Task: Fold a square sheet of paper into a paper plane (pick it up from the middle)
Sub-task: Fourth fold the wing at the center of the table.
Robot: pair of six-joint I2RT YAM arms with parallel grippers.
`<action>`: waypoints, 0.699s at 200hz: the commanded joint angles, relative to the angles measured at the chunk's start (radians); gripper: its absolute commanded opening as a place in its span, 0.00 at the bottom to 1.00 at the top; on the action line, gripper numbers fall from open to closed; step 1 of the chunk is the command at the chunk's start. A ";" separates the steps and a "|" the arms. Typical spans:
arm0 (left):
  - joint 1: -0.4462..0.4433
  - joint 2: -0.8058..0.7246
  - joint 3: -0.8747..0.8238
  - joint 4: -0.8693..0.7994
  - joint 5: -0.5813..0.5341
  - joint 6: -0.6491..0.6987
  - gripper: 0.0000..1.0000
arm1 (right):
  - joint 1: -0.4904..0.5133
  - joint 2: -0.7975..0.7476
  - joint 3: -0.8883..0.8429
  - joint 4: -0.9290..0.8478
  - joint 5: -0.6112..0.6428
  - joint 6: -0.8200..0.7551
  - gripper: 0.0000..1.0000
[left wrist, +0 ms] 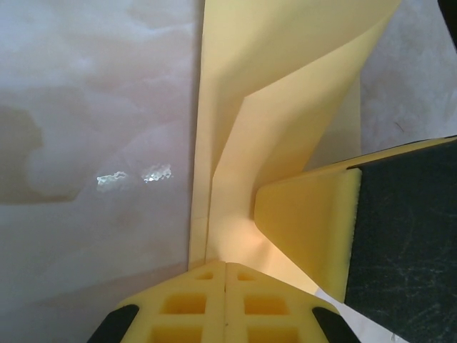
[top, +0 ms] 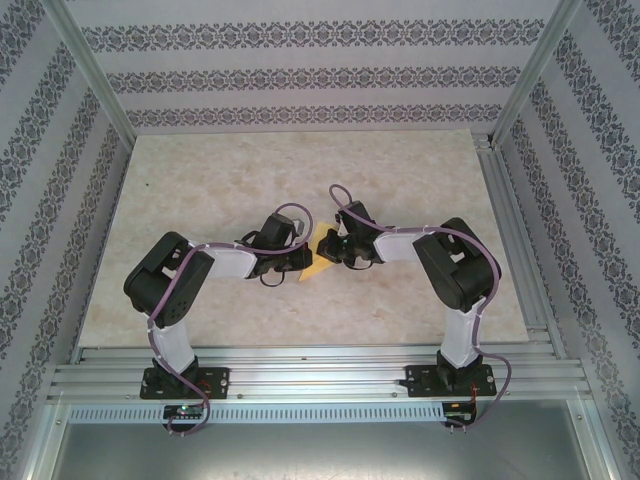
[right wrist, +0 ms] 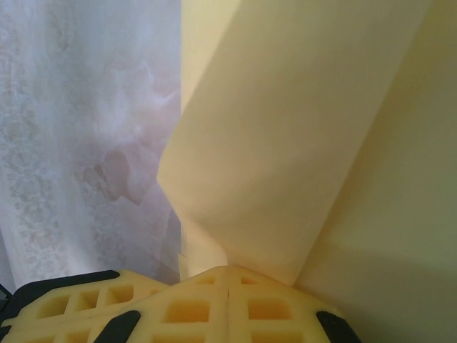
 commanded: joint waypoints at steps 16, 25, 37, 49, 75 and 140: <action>0.011 0.041 -0.005 -0.094 -0.015 0.019 0.05 | -0.002 -0.062 -0.022 -0.006 -0.009 -0.021 0.00; 0.011 0.040 -0.005 -0.094 -0.014 0.019 0.05 | -0.002 -0.076 -0.030 0.004 -0.017 -0.019 0.00; 0.010 0.041 -0.004 -0.094 -0.012 0.019 0.04 | -0.002 -0.078 -0.038 0.011 -0.018 -0.020 0.00; 0.010 0.041 -0.004 -0.094 -0.011 0.019 0.04 | -0.003 -0.061 -0.038 0.007 -0.010 -0.021 0.00; 0.011 0.040 -0.002 -0.095 -0.009 0.022 0.04 | -0.006 -0.001 -0.032 0.007 0.001 -0.021 0.00; 0.011 0.043 0.002 -0.111 0.000 0.034 0.04 | -0.029 -0.063 0.023 -0.027 0.017 -0.072 0.00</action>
